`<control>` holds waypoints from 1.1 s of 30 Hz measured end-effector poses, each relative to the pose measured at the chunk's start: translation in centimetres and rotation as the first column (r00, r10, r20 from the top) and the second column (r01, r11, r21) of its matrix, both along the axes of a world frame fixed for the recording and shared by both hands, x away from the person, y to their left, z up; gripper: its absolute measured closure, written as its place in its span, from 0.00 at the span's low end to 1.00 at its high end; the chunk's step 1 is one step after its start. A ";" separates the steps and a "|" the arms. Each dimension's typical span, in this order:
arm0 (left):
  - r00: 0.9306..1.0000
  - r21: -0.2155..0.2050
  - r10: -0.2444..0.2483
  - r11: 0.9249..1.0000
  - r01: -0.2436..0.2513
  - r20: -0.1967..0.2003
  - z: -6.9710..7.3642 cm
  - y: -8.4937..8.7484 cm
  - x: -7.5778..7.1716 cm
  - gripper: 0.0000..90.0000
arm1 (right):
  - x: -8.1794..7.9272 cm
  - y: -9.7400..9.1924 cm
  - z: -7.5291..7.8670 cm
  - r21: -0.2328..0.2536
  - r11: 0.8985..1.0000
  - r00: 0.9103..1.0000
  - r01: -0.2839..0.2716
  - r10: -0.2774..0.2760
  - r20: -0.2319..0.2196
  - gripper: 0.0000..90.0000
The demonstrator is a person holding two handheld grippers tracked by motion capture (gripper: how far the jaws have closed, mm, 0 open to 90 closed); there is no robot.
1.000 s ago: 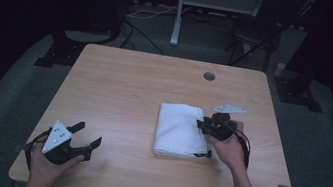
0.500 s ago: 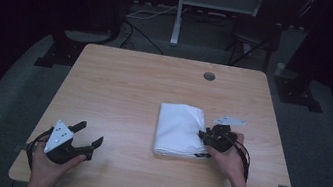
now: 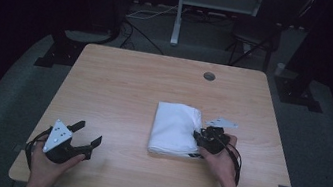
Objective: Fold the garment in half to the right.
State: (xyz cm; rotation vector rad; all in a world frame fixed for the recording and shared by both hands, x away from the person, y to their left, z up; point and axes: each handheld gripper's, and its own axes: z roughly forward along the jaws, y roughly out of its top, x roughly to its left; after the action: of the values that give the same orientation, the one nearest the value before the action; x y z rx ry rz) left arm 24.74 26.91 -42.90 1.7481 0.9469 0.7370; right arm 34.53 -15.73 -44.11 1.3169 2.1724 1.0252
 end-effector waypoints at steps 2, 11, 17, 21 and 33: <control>1.000 -0.002 0.004 1.000 -0.004 0.003 0.0 0.1 0.0 0.24 | 0.0 0.5 0.0 0.001 1.000 1.000 0.003 -0.003 -0.004 0.75; 1.000 -0.012 0.020 1.000 -0.020 0.014 0.1 0.8 0.3 0.24 | 0.1 2.3 -0.1 0.023 1.000 1.000 -0.001 0.001 0.003 0.72; 1.000 -0.026 0.011 1.000 -0.011 0.024 -0.1 1.0 0.4 0.24 | 0.1 1.4 -0.2 0.037 0.999 0.999 -0.025 0.024 0.041 0.49; 1.000 -0.033 0.009 0.999 -0.008 0.019 -0.3 1.0 0.4 0.24 | -0.3 0.7 0.4 0.032 0.999 0.995 -0.044 0.041 0.089 0.38; 0.999 -0.029 0.003 1.000 -0.002 0.034 0.1 1.1 0.2 0.24 | -1.9 -1.4 1.8 0.104 0.991 0.987 -0.085 0.069 0.145 0.16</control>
State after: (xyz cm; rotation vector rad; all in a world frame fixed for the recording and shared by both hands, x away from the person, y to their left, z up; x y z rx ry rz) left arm 24.92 28.05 -42.75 1.7046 0.9328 0.7490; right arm 32.65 -17.10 -42.32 1.1760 2.1017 1.2445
